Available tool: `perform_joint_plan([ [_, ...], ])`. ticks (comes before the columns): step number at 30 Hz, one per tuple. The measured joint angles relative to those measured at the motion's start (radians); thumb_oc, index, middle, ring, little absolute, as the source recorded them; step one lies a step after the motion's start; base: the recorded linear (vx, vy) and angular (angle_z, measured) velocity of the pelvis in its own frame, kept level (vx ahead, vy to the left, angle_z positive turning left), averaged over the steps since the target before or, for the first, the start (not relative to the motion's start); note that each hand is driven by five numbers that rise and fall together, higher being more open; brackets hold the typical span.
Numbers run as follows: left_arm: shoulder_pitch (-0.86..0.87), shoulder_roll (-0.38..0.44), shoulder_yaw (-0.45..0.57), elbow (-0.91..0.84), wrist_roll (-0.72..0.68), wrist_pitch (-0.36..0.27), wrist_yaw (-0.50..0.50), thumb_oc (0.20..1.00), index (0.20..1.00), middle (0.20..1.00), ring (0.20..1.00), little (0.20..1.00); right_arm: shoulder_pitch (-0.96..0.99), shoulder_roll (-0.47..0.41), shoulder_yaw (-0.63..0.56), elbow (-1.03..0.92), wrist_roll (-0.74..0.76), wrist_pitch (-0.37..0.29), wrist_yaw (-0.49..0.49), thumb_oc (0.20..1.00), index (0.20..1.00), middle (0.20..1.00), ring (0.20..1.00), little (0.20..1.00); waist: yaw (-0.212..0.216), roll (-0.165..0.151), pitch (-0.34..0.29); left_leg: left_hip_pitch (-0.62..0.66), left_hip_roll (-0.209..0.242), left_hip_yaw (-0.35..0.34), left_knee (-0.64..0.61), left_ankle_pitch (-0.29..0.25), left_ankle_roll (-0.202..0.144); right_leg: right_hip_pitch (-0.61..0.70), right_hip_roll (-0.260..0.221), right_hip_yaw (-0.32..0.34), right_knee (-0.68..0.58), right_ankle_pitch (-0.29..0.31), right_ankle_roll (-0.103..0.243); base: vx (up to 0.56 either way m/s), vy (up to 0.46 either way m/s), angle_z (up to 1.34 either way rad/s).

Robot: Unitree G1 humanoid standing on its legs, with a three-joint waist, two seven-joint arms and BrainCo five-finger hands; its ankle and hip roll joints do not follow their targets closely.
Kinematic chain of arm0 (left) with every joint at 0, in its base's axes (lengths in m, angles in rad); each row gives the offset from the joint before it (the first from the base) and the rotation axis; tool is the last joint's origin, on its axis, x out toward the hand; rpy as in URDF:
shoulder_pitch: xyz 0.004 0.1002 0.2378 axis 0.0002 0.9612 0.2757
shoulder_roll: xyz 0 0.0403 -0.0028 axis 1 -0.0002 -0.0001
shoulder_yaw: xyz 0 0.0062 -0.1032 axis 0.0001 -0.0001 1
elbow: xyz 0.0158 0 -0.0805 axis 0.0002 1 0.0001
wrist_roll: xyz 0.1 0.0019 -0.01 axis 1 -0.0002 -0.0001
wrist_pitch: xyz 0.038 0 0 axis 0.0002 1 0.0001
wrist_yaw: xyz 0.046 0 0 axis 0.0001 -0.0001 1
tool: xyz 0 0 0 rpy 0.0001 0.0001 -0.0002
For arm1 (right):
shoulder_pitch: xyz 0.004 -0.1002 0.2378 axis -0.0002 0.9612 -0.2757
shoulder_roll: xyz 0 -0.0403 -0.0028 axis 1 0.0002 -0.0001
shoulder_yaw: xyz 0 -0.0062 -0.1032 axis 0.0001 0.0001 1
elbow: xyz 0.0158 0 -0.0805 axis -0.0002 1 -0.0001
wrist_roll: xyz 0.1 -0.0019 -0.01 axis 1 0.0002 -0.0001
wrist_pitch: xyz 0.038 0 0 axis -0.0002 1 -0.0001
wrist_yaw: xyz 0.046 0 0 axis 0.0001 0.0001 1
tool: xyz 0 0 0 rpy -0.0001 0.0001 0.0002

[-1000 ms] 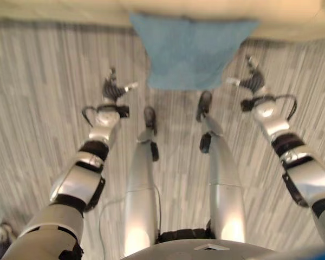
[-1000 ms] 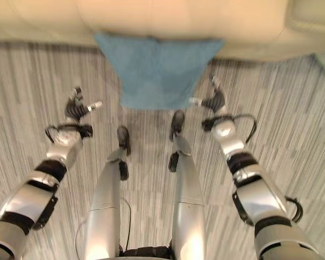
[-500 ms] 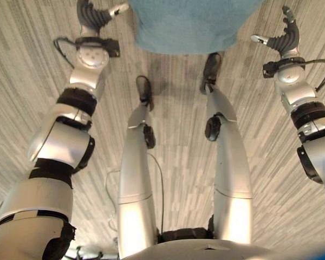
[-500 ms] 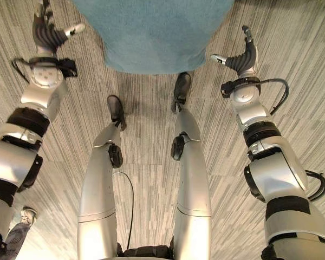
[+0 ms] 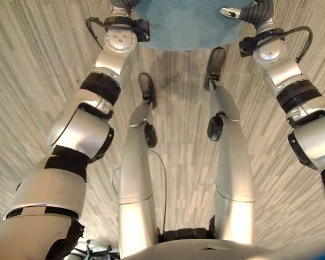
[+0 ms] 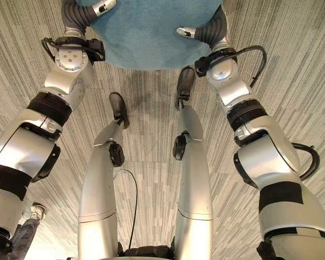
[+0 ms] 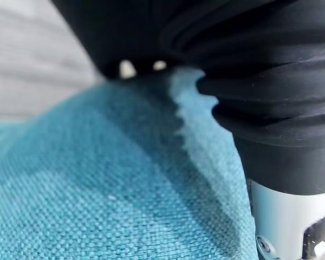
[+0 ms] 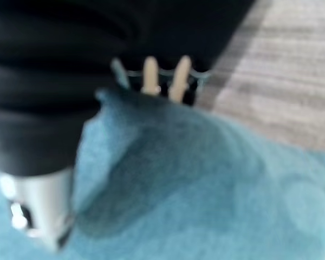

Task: Pick up all the scattered cushions and arrange them neatly on the sofa.

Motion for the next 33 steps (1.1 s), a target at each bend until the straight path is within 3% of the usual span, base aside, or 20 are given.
perform_joint_plan([
  [1, 0.011, -0.005, 0.025, -0.011, -0.002, 0.0, 0.015, 0.63, 0.63, 0.63, 0.63, 0.63, 0.01, 0.047, -0.003, -0.032, 0.029, 0.001, -0.011, 0.2, 0.2, 0.2, 0.2, 0.2, -0.002, 0.002, -0.001, 0.0, 0.001, 0.002, 0.001, 0.0, -0.001, -0.001, 0.006, 0.0, -0.001, 0.0, 0.0, 0.01, -0.028, -0.09],
  [2, 0.013, -0.002, 0.038, -0.016, -0.014, 0.0, 0.017, 0.313, 0.313, 0.313, 0.313, 0.313, 0.02, 0.086, -0.005, -0.064, 0.041, 0.001, -0.018, 0.2, 0.2, 0.2, 0.2, 0.2, -0.003, 0.002, -0.001, 0.001, 0.004, 0.002, -0.001, 0.0, -0.002, -0.002, 0.01, 0.001, -0.001, 0.001, -0.001, 0.0, -0.029, -0.08],
  [3, 0.031, 0.018, 0.085, -0.054, -0.043, 0.0, 0.025, 0.2, 0.2, 0.2, 0.2, 0.2, 0.037, 0.123, -0.015, -0.119, 0.065, -0.001, -0.02, 0.2, 0.2, 0.2, 0.2, 0.2, -0.002, 0.002, -0.001, 0.004, 0.01, 0.003, -0.009, 0.004, -0.008, -0.003, 0.016, 0.002, -0.005, 0.004, -0.003, 0.0, 0.0, 0.0],
  [7, 0.134, 0.086, 0.109, -0.157, -0.071, -0.004, 0.037, 0.2, 0.2, 0.2, 0.2, 0.2, 0.072, 0.1, -0.028, -0.145, 0.075, -0.004, 0.007, 0.2, 0.2, 0.2, 0.2, 0.2, 0.011, 0.003, -0.002, 0.054, 0.013, 0.0, -0.038, 0.019, -0.022, 0.03, 0.015, 0.0, 0.0, 0.004, -0.006, 0.01, -0.008, 0.04],
  [11, 0.232, 0.077, 0.174, -0.272, -0.074, -0.023, 0.037, 0.2, 0.2, 0.2, 0.2, 0.2, 0.154, 0.076, -0.083, -0.236, 0.075, -0.004, 0.026, 0.2, 0.2, 0.2, 0.2, 0.2, 0.022, 0.004, -0.002, 0.096, 0.013, -0.003, -0.056, 0.026, -0.02, 0.079, 0.012, -0.006, -0.015, 0.001, -0.005, 0.01, -0.015, 0.04],
  [14, 0.406, 0.018, 0.247, -0.424, -0.078, -0.043, 0.038, 0.2, 0.2, 0.2, 0.2, 0.2, 0.272, -0.014, -0.129, -0.369, 0.045, -0.002, 0.046, 0.2, 0.2, 0.2, 0.2, 0.2, 0.021, 0.011, -0.028, 0.159, 0.01, -0.034, -0.096, 0.032, -0.015, 0.167, 0.005, -0.045, -0.052, -0.002, -0.001, 0.03, -0.015, 0.12],
  [16, 0.613, -0.057, 0.314, -0.581, -0.076, -0.051, 0.036, 0.2, 0.2, 0.2, 0.2, 0.2, 0.416, -0.07, -0.168, -0.497, -0.026, -0.005, 0.051, 0.2, 0.2, 0.2, 0.2, 0.2, 0.016, 0.009, -0.042, 0.266, 0.001, -0.039, -0.159, 0.054, -0.025, 0.263, 0.001, -0.054, -0.087, 0.0, -0.005, 0.05, 0.004, 0.1],
  [17, 0.675, -0.075, 0.309, -0.585, -0.076, -0.073, 0.036, 0.2, 0.2, 0.2, 0.2, 0.2, 0.468, -0.069, -0.169, -0.519, -0.057, -0.017, 0.052, 0.2, 0.2, 0.2, 0.2, 0.2, 0.013, 0.013, -0.093, 0.263, 0.002, -0.043, -0.16, 0.047, -0.024, 0.263, 0.002, -0.055, -0.082, -0.017, 0.005, 0.04, 0.0, -0.02],
  [18, 0.715, -0.089, 0.326, -0.614, -0.072, -0.072, 0.035, 0.2, 0.2, 0.2, 0.2, 0.2, 0.52, -0.058, -0.21, -0.572, -0.077, -0.02, 0.059, 0.2, 0.2, 0.2, 0.2, 0.2, 0.015, 0.014, -0.106, 0.276, 0.003, -0.045, -0.159, 0.041, -0.026, 0.276, 0.002, -0.057, -0.076, -0.024, 0.006, -0.03, -0.017, 0.01],
  [23, 0.883, -0.093, 0.34, -0.737, -0.026, -0.064, 0.008, 0.2, 0.2, 0.2, 0.2, 0.2, 0.756, 0.038, -0.362, -0.771, -0.093, -0.06, 0.085, 0.2, 0.2, 0.2, 0.2, 0.2, 0.007, 0.015, -0.103, 0.451, 0.002, -0.058, -0.209, 0.041, -0.027, 0.444, 0.0, -0.076, -0.091, -0.047, 0.003, 0.03, -0.018, 0.04],
  [27, 1.041, -0.106, 0.346, -0.802, 0.007, -0.066, -0.032, 0.2, 0.2, 0.2, 0.2, 0.2, 0.889, 0.062, -0.333, -0.811, -0.093, -0.073, 0.12, 0.2, 0.2, 0.2, 0.2, 0.2, 0.009, 0.021, -0.116, 0.644, 0.005, -0.063, -0.287, 0.03, -0.029, 0.621, 0.004, -0.093, -0.12, -0.084, 0.015, 0.06, -0.013, 0.02],
  [28, 1.074, -0.112, 0.348, -0.803, 0.014, -0.071, -0.037, 0.2, 0.2, 0.2, 0.2, 0.2, 0.916, 0.061, -0.326, -0.812, -0.093, -0.087, 0.13, 0.2, 0.2, 0.2, 0.2, 0.2, 0.011, 0.025, -0.164, 0.654, 0.007, -0.064, -0.301, 0.03, -0.029, 0.631, 0.007, -0.098, -0.127, -0.089, 0.018, 0.11, -0.014, 0.04],
  [30, 1.101, -0.096, 0.347, -0.806, 0.015, -0.068, -0.059, 0.2, 0.2, 0.2, 0.2, 0.2, 0.927, 0.06, -0.328, -0.812, -0.093, -0.089, 0.143, 0.2, 0.2, 0.2, 0.2, 0.2, 0.017, 0.027, -0.182, 0.71, 0.008, -0.066, -0.33, 0.037, -0.029, 0.68, 0.008, -0.104, -0.133, -0.097, 0.018, 0.11, 0.002, 0.04],
  [33, 1.195, -0.1, 0.335, -0.807, 0.014, -0.064, -0.098, 0.2, 0.2, 0.2, 0.2, 0.2, 1.002, 0.058, -0.312, -0.813, -0.093, -0.089, 0.167, 0.2, 0.2, 0.2, 0.2, 0.2, 0.02, 0.031, -0.184, 0.936, 0.013, -0.064, -0.444, 0.059, -0.039, 0.879, 0.018, -0.121, -0.183, -0.113, 0.016, 0.15, 0.008, 0.02],
])
